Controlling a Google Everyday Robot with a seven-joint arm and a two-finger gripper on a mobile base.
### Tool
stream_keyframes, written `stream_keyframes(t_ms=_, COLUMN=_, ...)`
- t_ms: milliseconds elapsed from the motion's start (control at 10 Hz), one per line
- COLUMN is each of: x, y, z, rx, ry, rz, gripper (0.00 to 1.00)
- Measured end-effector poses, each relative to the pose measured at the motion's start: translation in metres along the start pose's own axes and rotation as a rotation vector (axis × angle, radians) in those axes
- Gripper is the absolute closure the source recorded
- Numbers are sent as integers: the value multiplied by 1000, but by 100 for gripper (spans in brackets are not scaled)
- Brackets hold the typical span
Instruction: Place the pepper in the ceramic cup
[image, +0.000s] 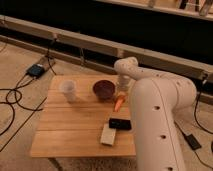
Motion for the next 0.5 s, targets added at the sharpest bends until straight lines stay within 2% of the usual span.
stream_keyframes(t_ms=200, x=-1, y=0, z=0, rx=1, ry=-1, rz=-1, gripper=71)
stream_keyframes(t_ms=300, x=-2, y=1, z=0, rx=1, ry=-1, rz=-2, gripper=75)
stream_keyframes(t_ms=500, x=-3, y=2, z=0, rx=0, ry=-2, rz=-3, gripper=75)
